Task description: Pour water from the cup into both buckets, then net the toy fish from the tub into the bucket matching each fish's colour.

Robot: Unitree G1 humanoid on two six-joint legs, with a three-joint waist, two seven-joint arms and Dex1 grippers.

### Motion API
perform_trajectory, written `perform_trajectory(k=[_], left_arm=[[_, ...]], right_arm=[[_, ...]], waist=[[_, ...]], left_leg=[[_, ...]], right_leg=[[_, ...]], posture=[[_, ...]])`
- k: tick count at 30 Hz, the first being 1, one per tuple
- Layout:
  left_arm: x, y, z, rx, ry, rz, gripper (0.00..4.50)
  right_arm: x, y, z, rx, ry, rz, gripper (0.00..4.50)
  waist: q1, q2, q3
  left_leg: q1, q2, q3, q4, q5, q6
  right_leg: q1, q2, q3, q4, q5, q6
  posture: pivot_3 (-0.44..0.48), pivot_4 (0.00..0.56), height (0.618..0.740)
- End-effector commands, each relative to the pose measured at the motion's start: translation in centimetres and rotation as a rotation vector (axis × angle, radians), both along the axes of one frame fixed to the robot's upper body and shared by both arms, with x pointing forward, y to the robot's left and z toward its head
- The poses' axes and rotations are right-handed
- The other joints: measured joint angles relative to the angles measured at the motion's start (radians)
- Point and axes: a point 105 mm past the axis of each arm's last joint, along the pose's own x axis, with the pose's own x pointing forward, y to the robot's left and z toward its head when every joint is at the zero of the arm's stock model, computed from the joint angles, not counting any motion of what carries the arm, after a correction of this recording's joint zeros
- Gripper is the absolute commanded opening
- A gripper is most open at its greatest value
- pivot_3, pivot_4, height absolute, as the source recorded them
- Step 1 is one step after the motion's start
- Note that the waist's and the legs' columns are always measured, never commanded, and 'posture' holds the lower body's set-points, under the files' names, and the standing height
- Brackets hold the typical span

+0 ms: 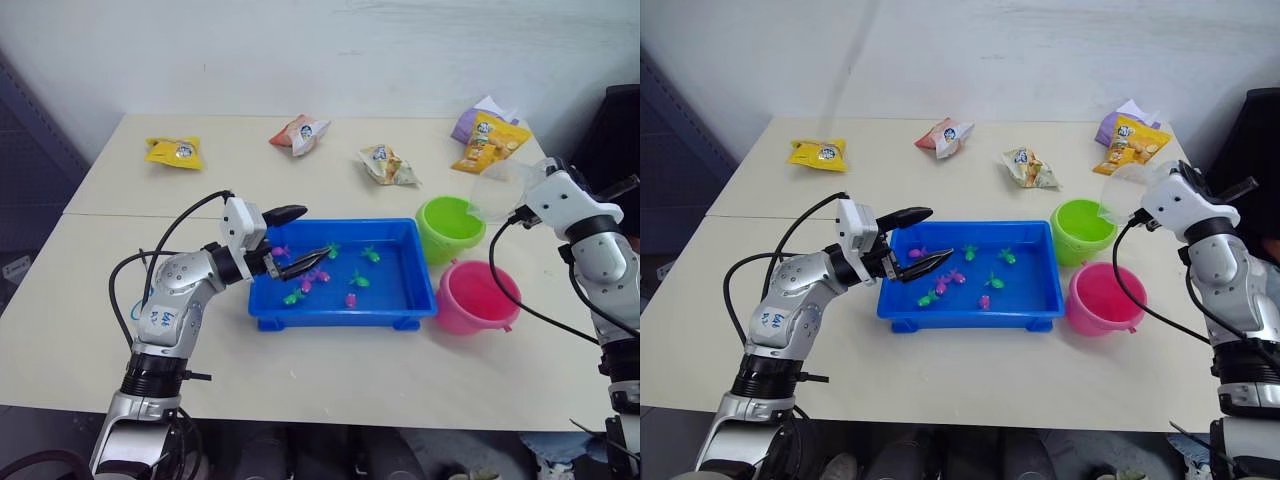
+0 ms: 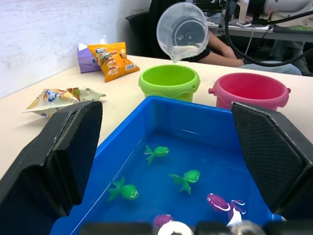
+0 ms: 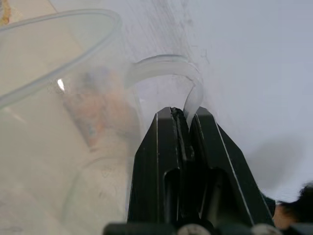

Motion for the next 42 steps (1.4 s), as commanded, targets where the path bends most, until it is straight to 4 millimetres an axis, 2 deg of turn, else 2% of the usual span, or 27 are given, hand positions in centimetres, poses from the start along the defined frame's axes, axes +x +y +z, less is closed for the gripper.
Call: perform_trajectory(k=[1, 9, 29, 42], left_arm=[[-0.2, -0.1, 0.8, -0.010, -0.036, -0.010, 4.50], [-0.3, -0.5, 0.8, -0.014, -0.045, -0.023, 4.50], [0.1, -0.9, 0.5, -0.025, -0.060, -0.016, 4.50], [0.2, -0.8, 0.8, -0.078, -0.051, -0.008, 4.50]], right_arm=[[-0.1, 0.9, 1.7, -0.115, -0.052, 0.028, 0.04], [0.4, 1.5, 2.2, -0.243, -0.050, 0.017, 0.04], [0.3, 2.1, 2.8, -0.434, -0.114, 0.046, 0.04], [0.0, 2.8, 4.0, -0.467, -0.174, 0.067, 0.04]], waist=[[0.001, 0.000, 0.000], [0.002, 0.000, 0.000], [0.002, 0.000, 0.000], [0.001, 0.000, 0.000]], left_leg=[[0.000, 0.000, 0.000, 0.000, 0.000, 0.000], [0.000, 0.000, 0.000, 0.000, 0.000, 0.000], [0.000, 0.000, 0.000, 0.001, 0.000, 0.000], [0.000, 0.000, 0.000, 0.001, 0.001, -0.001]], right_leg=[[0.000, 0.000, 0.000, 0.000, 0.000, 0.000], [0.000, 0.000, 0.000, 0.000, 0.000, 0.000], [0.000, 0.000, 0.000, 0.000, 0.000, 0.000], [0.000, 0.000, 0.000, 0.000, 0.000, 0.000]], posture=[[0.000, 0.150, 0.738], [0.000, 0.150, 0.738], [0.000, 0.150, 0.738], [0.000, 0.150, 0.738]])
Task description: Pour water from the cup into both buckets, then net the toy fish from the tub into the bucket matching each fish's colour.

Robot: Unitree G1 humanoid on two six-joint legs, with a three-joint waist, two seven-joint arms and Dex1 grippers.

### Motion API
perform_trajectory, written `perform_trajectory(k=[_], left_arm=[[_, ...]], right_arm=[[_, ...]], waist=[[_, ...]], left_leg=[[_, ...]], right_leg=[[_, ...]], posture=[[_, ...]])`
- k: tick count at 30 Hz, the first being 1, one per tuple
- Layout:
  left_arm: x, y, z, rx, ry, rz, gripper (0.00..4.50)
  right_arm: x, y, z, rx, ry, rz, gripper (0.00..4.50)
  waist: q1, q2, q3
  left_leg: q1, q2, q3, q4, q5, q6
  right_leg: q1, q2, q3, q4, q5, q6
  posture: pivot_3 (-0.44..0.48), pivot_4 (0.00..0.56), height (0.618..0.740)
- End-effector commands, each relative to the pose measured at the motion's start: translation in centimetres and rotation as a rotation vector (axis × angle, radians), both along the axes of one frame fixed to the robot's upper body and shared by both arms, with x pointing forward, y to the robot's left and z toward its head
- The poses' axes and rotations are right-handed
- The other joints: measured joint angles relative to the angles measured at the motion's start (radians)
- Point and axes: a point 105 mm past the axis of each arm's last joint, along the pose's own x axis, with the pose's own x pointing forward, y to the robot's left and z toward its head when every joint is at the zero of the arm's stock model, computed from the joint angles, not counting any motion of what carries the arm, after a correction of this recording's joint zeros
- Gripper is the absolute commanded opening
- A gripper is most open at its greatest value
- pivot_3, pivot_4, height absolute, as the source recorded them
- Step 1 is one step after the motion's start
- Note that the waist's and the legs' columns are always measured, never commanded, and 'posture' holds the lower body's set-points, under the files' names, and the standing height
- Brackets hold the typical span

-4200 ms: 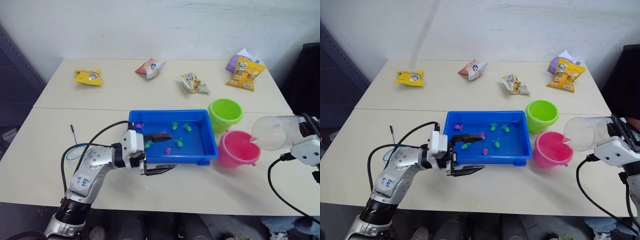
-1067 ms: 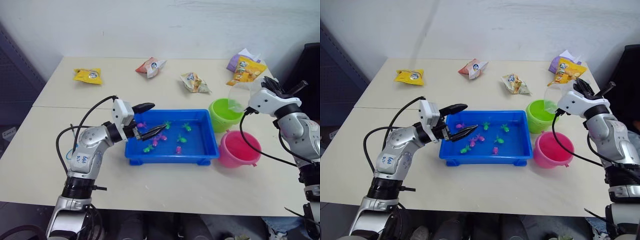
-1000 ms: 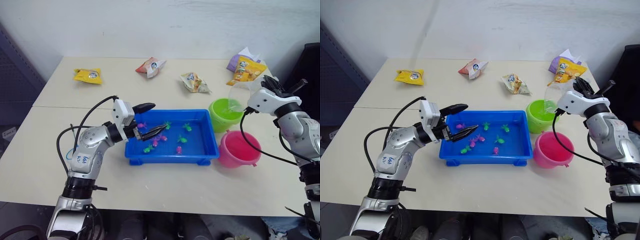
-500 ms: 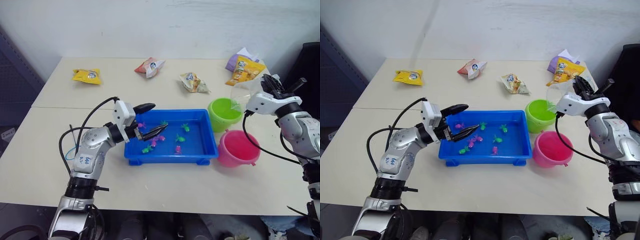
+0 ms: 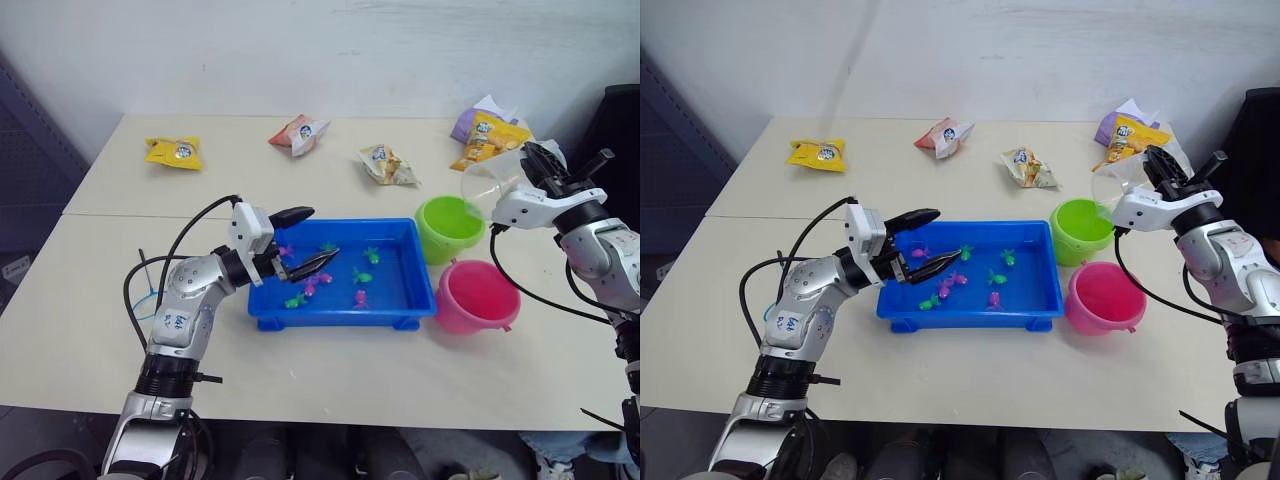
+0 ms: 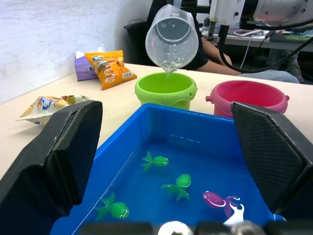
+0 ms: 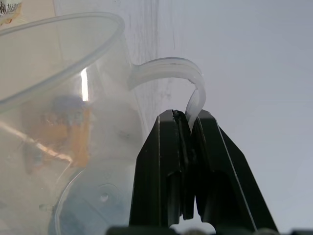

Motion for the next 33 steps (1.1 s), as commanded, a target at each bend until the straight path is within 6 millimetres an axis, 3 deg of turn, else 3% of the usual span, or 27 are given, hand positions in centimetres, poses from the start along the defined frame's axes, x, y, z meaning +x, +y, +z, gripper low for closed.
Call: perform_trajectory(k=[1, 6, 11, 15, 19, 22, 26, 33], left_arm=[[0.0, 0.3, 1.2, -0.027, -0.041, 0.002, 4.50], [0.1, 0.5, 1.2, -0.024, -0.041, 0.006, 4.50], [0.2, 0.7, 1.3, -0.021, -0.042, 0.012, 4.50], [0.2, 0.8, 1.3, -0.022, -0.041, 0.015, 4.50], [0.1, 1.2, 1.7, -0.031, -0.044, 0.011, 4.50], [0.0, 1.3, 1.9, -0.035, -0.047, 0.000, 4.50], [-1.2, 1.1, 2.5, -0.036, -0.051, -0.086, 4.50], [-3.6, 0.3, 1.3, 0.060, -0.022, -0.256, 4.50]], right_arm=[[-0.5, 0.6, 2.8, -0.014, -0.083, 0.028, 0.04], [-0.7, 0.5, 2.2, 0.057, -0.069, 0.042, 0.04], [-1.0, -0.4, 2.5, 0.437, -0.058, 0.092, 0.04], [-1.5, -1.4, 2.1, 0.618, -0.030, 0.095, 0.04], [-2.9, -3.5, 0.9, 1.165, 0.057, 0.188, 0.04], [-4.0, -4.7, 0.4, 1.338, 0.064, 0.193, 0.04], [-6.6, -7.6, -2.9, 1.700, 0.082, 0.148, 0.04], [-7.9, -9.9, -7.4, 1.853, -0.027, 0.077, 0.04]], waist=[[-0.001, 0.000, 0.000], [0.000, 0.000, 0.000], [-0.001, -0.001, 0.001], [0.001, -0.001, 0.001], [0.002, -0.001, 0.001], [0.003, -0.001, 0.001], [0.007, -0.001, 0.001], [-0.007, -0.001, 0.001]], left_leg=[[0.000, 0.000, 0.000, 0.000, 0.000, 0.000], [0.000, 0.000, 0.000, 0.000, 0.000, 0.000], [0.000, 0.000, 0.000, 0.000, 0.000, 0.000], [0.000, 0.000, 0.000, 0.000, 0.000, 0.000], [0.000, 0.001, -0.001, 0.000, 0.000, 0.000], [-0.001, 0.001, -0.001, 0.000, 0.000, 0.001], [-0.001, 0.001, -0.002, -0.001, -0.001, 0.002], [0.001, 0.001, 0.000, -0.002, -0.001, 0.002]], right_leg=[[0.000, 0.000, 0.000, 0.000, 0.000, 0.000], [0.000, 0.000, 0.000, 0.000, 0.000, 0.000], [0.000, 0.000, 0.000, 0.000, 0.000, 0.000], [0.000, 0.000, 0.000, 0.000, 0.000, 0.000], [0.001, 0.000, -0.001, 0.000, 0.000, 0.000], [0.001, 0.000, -0.001, 0.001, 0.000, 0.000], [0.001, 0.000, -0.002, 0.000, 0.000, 0.000], [0.001, 0.000, 0.001, 0.000, 0.000, 0.000]], posture=[[0.000, 0.150, 0.738], [0.000, 0.150, 0.738], [0.000, 0.150, 0.738], [0.000, 0.150, 0.738], [0.000, 0.150, 0.738], [0.000, 0.150, 0.738], [0.000, 0.150, 0.738], [0.000, 0.150, 0.738]])
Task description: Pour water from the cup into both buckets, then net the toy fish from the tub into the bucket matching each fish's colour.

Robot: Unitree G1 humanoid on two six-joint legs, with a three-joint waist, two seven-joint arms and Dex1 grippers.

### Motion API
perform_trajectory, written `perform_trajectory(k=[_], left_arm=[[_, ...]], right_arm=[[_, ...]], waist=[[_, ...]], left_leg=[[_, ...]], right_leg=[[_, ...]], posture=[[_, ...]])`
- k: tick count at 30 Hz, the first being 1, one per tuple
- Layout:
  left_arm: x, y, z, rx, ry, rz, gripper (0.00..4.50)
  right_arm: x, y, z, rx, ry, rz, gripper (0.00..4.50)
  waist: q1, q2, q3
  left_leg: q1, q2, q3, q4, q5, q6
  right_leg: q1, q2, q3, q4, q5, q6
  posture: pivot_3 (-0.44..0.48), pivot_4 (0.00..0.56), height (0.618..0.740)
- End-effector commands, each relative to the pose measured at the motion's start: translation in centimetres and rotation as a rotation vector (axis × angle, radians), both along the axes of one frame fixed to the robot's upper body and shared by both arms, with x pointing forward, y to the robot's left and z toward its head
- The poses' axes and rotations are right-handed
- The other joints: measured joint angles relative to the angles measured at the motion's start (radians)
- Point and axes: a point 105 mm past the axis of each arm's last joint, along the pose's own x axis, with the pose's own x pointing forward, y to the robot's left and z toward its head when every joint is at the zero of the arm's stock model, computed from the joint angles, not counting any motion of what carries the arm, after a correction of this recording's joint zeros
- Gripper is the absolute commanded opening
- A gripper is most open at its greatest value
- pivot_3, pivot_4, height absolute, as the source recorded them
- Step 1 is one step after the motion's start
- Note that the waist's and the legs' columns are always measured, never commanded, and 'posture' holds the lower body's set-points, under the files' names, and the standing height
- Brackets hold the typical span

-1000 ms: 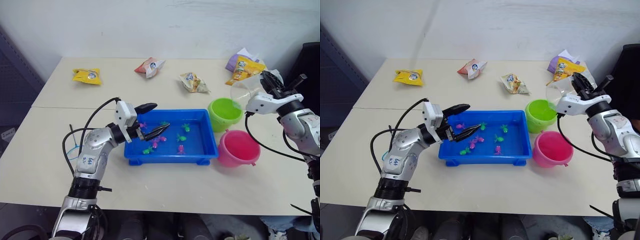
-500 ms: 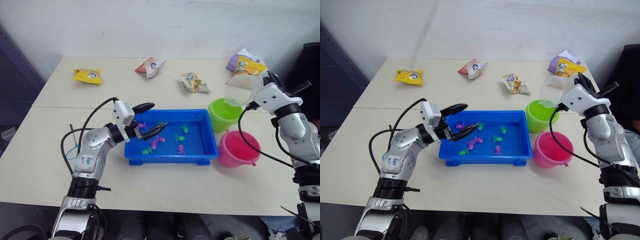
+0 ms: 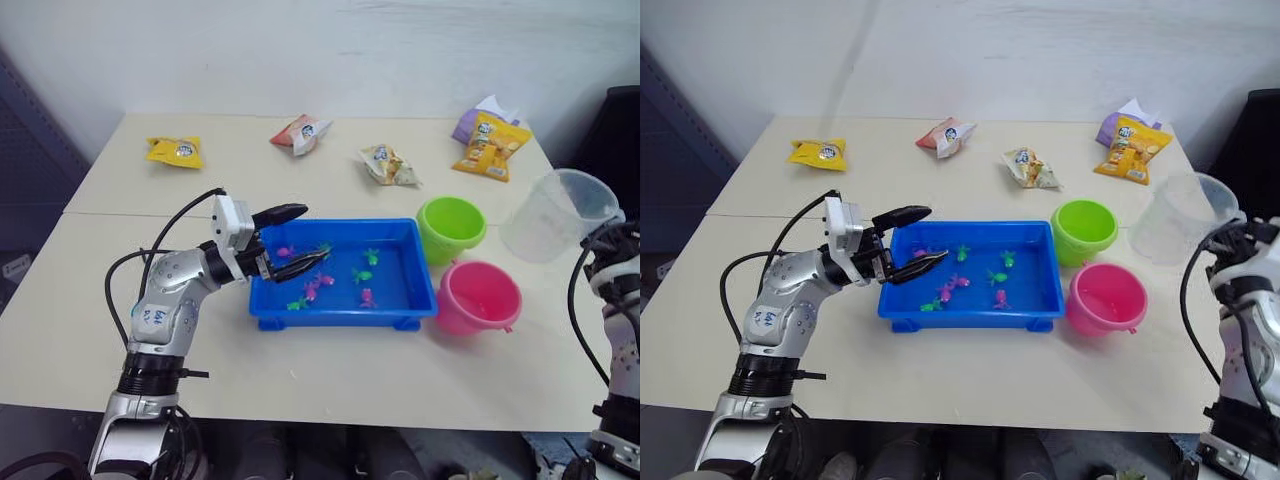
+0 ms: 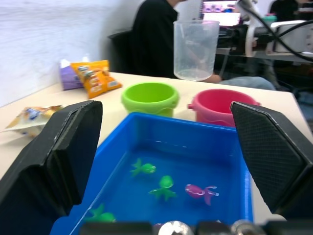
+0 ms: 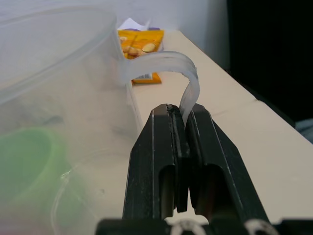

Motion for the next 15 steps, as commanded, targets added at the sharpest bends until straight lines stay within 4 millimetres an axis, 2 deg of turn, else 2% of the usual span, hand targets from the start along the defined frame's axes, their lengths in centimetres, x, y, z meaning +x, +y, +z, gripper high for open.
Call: perform_trajectory(k=[1, 7, 12, 15], left_arm=[[-1.8, -0.9, 0.1, 0.028, -0.020, -0.115, 4.50], [-1.8, -1.8, 0.0, 0.018, -0.012, -0.136, 4.50], [-1.7, -1.8, -0.2, 0.012, -0.003, -0.116, 4.50], [-1.6, -1.6, 0.2, -0.018, 0.002, -0.085, 4.50]], right_arm=[[-0.4, -1.2, -0.1, -0.031, -0.099, -0.083, 0.04], [0.9, -1.7, -3.9, -0.030, -0.034, -0.071, 0.04], [1.7, -1.2, -5.3, -0.020, -0.018, -0.033, 0.04], [1.8, -1.5, -5.7, -0.017, -0.017, -0.082, 0.04]], waist=[[-0.001, 0.000, 0.000], [0.004, 0.000, 0.000], [0.004, 0.000, 0.000], [0.004, 0.000, 0.000]], left_leg=[[0.000, 0.000, 0.000, 0.000, 0.000, 0.000], [0.000, 0.000, 0.000, 0.000, 0.000, 0.000], [0.000, 0.000, 0.000, 0.000, 0.000, 0.000], [0.000, 0.000, 0.000, 0.000, 0.000, 0.000]], right_leg=[[0.000, 0.000, 0.000, 0.000, 0.000, 0.000], [0.000, 0.000, 0.000, 0.000, 0.000, 0.000], [0.000, 0.000, 0.000, 0.000, 0.000, 0.000], [0.000, 0.000, 0.000, 0.000, 0.000, 0.000]], posture=[[0.000, 0.150, 0.738], [0.000, 0.150, 0.738], [0.000, 0.150, 0.738], [0.000, 0.150, 0.738]])
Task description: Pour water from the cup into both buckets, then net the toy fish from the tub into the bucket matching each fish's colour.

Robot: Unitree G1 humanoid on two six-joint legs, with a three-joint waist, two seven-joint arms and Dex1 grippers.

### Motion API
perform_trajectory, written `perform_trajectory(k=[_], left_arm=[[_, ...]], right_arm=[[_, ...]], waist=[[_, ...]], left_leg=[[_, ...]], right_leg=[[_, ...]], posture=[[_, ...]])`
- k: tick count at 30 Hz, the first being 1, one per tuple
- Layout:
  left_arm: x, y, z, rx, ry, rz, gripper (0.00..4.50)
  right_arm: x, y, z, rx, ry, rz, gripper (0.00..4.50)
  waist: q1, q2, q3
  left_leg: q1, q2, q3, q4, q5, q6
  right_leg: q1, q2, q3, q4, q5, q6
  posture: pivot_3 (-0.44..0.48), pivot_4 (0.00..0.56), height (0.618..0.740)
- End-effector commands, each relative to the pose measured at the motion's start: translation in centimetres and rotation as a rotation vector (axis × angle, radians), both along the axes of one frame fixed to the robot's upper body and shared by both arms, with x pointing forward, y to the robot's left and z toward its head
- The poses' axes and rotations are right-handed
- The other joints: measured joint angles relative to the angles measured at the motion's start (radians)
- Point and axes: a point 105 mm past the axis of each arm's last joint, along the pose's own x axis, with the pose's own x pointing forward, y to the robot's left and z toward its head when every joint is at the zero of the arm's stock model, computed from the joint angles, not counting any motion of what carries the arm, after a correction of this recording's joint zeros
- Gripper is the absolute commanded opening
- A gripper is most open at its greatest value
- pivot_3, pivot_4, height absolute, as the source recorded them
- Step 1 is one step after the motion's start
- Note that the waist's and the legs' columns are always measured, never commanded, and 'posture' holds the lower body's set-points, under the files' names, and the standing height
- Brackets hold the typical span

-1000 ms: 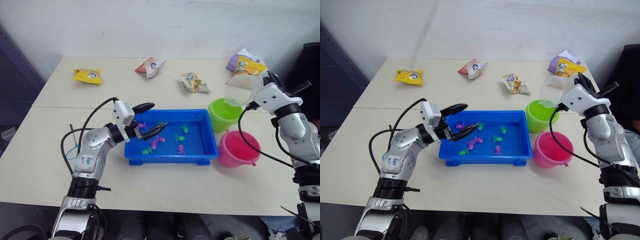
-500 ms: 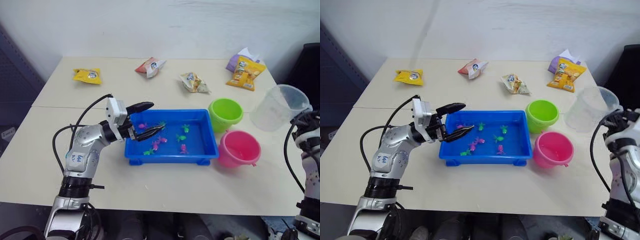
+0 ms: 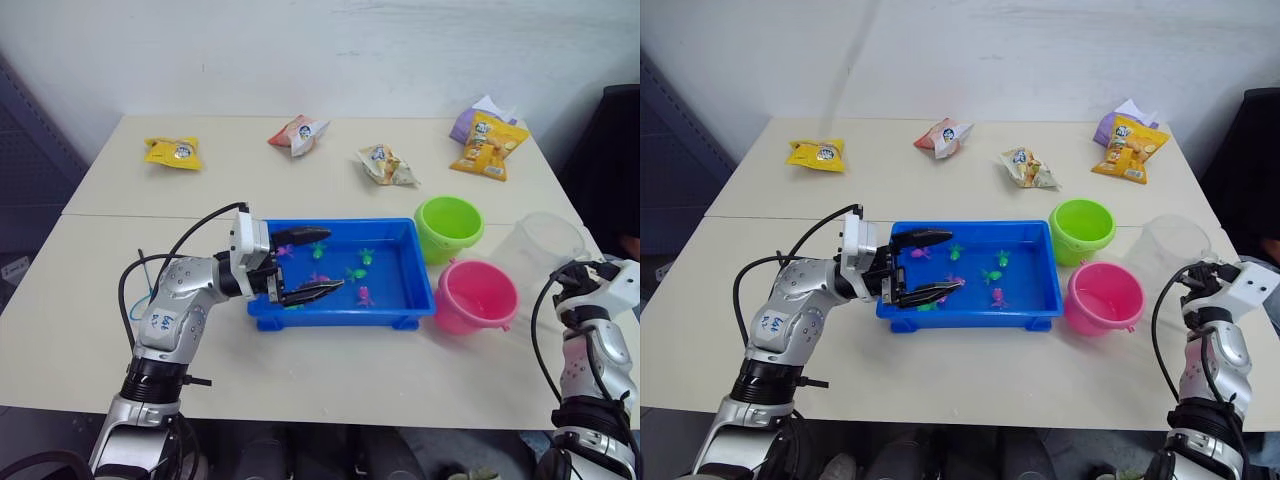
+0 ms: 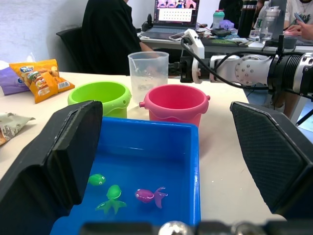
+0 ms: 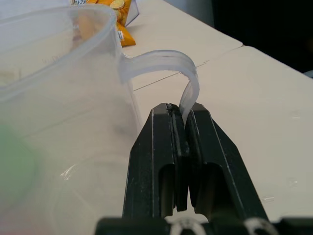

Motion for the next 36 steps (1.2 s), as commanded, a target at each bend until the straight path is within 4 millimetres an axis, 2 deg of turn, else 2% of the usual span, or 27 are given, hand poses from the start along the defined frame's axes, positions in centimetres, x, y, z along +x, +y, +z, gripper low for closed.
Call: perform_trajectory(k=[1, 5, 8, 14, 15, 22, 24, 27, 29, 30, 31, 33, 36], left_arm=[[-0.3, 0.0, 1.3, -0.048, -0.027, 0.024, 4.50], [-0.5, 0.0, 1.2, -0.036, -0.029, 0.031, 4.50], [-0.5, 0.3, 1.0, -0.014, -0.029, 0.039, 4.50], [0.0, 1.1, 1.1, 0.000, -0.028, 0.056, 4.50], [0.0, 1.4, 1.0, 0.001, -0.023, 0.066, 4.50], [-0.4, 2.4, -0.6, 0.010, 0.021, 0.113, 4.50], [-0.4, 2.8, -1.0, 0.013, 0.031, 0.137, 4.50], [-0.2, 3.7, -1.5, 0.024, 0.038, 0.182, 4.50], [0.2, 5.5, -1.5, 0.027, 0.037, 0.268, 4.50], [0.3, 6.6, -1.4, 0.025, 0.023, 0.310, 4.50], [0.3, 7.3, -1.3, 0.023, 0.012, 0.337, 4.50], [0.4, 9.7, -1.3, 0.001, 0.011, 0.453, 4.50], [0.4, 13.8, -1.6, 0.036, -0.045, 0.645, 4.50]], right_arm=[[0.0, -0.5, 1.3, -0.041, -0.052, -0.027, 0.04], [0.0, 0.6, 0.1, 0.001, -0.039, 0.028, 0.04], [-0.6, 0.4, -0.2, -0.011, -0.032, 0.012, 1.13], [-2.1, 0.9, -0.7, 0.001, -0.001, 0.035, 4.18], [-2.8, 0.9, -0.6, 0.003, 0.003, 0.032, 4.45], [-8.7, 0.4, -1.1, -0.011, 0.129, 0.018, 4.45], [-10.5, -0.2, -0.4, -0.048, 0.138, 0.019, 4.45], [-12.2, -0.3, 1.5, -0.136, 0.111, 0.042, 4.45], [-12.9, 1.7, 4.8, -0.238, 0.007, 0.211, 4.45], [-13.3, 3.4, 6.5, -0.292, -0.067, 0.323, 4.45], [-13.7, 4.6, 7.5, -0.329, -0.115, 0.397, 4.45], [-14.4, 5.9, 8.3, -0.390, -0.092, 0.540, 4.45], [-15.1, 9.6, 10.4, -0.548, -0.116, 0.823, 4.45]], waist=[[0.001, 0.000, 0.000], [0.001, 0.000, 0.000], [0.001, 0.000, 0.000], [0.002, 0.000, 0.000], [0.002, 0.000, 0.000], [0.003, 0.000, 0.000], [0.003, 0.000, 0.000], [0.003, 0.000, 0.000], [-0.002, 0.000, 0.000], [-0.002, 0.000, 0.000], [-0.003, 0.000, 0.000], [-0.006, 0.000, 0.000], [-0.003, 0.000, 0.001]], left_leg=[[0.000, 0.000, 0.000, 0.000, 0.000, 0.000], [0.000, 0.000, 0.000, 0.000, 0.000, 0.000], [0.000, 0.000, 0.000, 0.000, 0.000, 0.000], [0.000, 0.000, -0.001, -0.001, 0.000, 0.000], [0.000, 0.000, -0.001, -0.001, 0.000, 0.000], [0.000, 0.000, -0.001, -0.003, -0.001, 0.000], [0.000, 0.000, -0.001, -0.002, -0.002, 0.002], [0.000, 0.000, -0.001, -0.003, -0.003, 0.004], [0.001, 0.000, -0.001, -0.003, -0.004, 0.004], [0.001, 0.000, -0.001, -0.004, -0.004, 0.004], [0.001, 0.000, -0.001, -0.003, -0.004, 0.004], [0.002, 0.000, -0.001, -0.005, -0.005, 0.005], [0.003, 0.001, -0.001, -0.006, -0.004, 0.004]], right_leg=[[0.000, 0.000, 0.000, 0.000, 0.000, 0.000], [0.000, 0.000, 0.000, 0.000, 0.000, 0.000], [0.000, 0.000, 0.000, 0.000, 0.000, 0.000], [0.000, 0.000, 0.000, -0.001, 0.000, 0.000], [0.000, 0.000, 0.000, -0.001, 0.000, 0.000], [0.000, -0.001, 0.000, -0.002, 0.000, 0.000], [0.000, -0.002, 0.000, -0.002, 0.000, 0.000], [0.000, -0.002, 0.000, -0.002, 0.000, 0.000], [0.000, -0.002, 0.000, -0.002, 0.000, 0.000], [0.000, -0.001, 0.000, -0.002, 0.000, 0.000], [0.000, -0.001, 0.000, -0.002, 0.000, 0.000], [0.000, -0.001, 0.001, -0.002, 0.000, 0.000], [0.000, 0.000, 0.001, -0.002, 0.000, 0.000]], posture=[[0.000, 0.150, 0.738], [0.000, 0.150, 0.738], [0.000, 0.150, 0.738], [0.000, 0.150, 0.738], [0.000, 0.150, 0.738], [0.000, 0.150, 0.738], [0.000, 0.150, 0.738], [0.000, 0.150, 0.738], [0.000, 0.150, 0.738], [0.000, 0.150, 0.738], [0.000, 0.150, 0.738], [0.000, 0.150, 0.738], [0.000, 0.150, 0.738]])
